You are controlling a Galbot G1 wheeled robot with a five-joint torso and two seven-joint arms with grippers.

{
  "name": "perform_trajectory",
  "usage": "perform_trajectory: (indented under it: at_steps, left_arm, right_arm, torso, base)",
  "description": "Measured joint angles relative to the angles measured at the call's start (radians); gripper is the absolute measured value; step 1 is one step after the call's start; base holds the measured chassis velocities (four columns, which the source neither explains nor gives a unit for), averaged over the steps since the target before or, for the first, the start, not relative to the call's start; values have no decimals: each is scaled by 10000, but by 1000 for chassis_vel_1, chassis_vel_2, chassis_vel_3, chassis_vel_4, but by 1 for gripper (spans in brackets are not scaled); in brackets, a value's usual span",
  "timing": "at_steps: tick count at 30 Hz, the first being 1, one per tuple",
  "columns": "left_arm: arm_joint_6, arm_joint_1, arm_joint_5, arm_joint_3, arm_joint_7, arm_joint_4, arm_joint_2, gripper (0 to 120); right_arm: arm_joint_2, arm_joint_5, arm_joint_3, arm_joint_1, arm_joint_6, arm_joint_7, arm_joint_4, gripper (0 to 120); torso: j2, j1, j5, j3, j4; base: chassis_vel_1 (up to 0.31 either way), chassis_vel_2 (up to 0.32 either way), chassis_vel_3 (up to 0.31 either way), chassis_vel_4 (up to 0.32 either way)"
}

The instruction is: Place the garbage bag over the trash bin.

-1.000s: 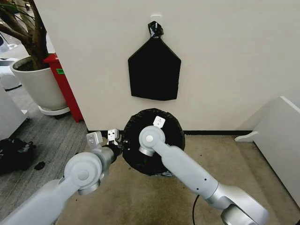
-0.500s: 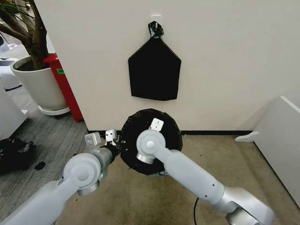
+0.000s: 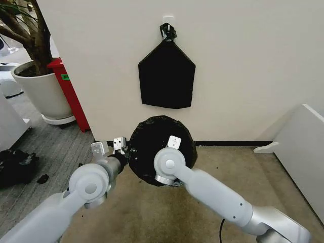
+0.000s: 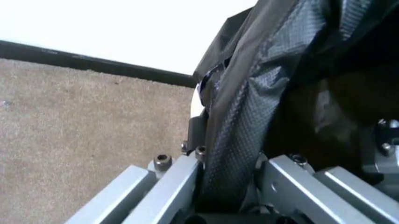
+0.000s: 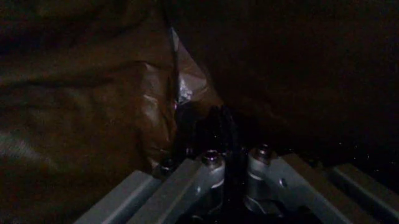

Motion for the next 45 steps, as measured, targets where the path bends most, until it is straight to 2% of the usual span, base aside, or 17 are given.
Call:
perform_trajectory:
  at_steps: [9, 13, 17, 25, 29, 35, 45]
  left_arm:
    - [-1, 33, -2, 2, -16, 32, -25, 0]
    - [-1, 35, -7, 2, -28, -8, -7, 0]
    - [-10, 90, -123, -101, -78, -221, 102, 0]
    - [-15, 181, -154, -168, -83, -361, 170, 0]
    - [-19, 181, -155, -165, -89, -375, 169, 0]
    - [-24, 183, -149, -139, -95, -305, 139, 0]
    - [-44, 295, -137, -164, -132, -430, 169, 0]
  right_arm:
    - [220, 48, -90, 727, 246, 36, 384, 0]
    - [429, -133, -41, 811, 206, -8, 20, 0]
    - [661, -608, 280, 592, -130, -341, -944, 0]
    - [492, -1040, 553, 190, -338, -826, -1356, 0]
    - [446, -1055, 616, 160, -328, -882, -1330, 0]
    - [296, -762, 447, 238, -105, -749, -471, 0]
    - [360, -908, 498, 252, -167, -828, -752, 0]
  torso:
    - [0, 0, -1, 0, 0]
    - [0, 0, -1, 0, 3]
    - [0, 0, -1, 0, 1]
    - [0, 0, -1, 0, 0]
    - [0, 0, -1, 0, 0]
    - [0, 0, -1, -1, 1]
    - [0, 0, -1, -1, 1]
  base:
    - [0, 0, 0, 0]
    - [0, 0, 0, 0]
    - [0, 0, 0, 0]
    - [0, 0, 0, 0]
    - [0, 0, 0, 0]
    - [0, 0, 0, 0]
    - [0, 0, 0, 0]
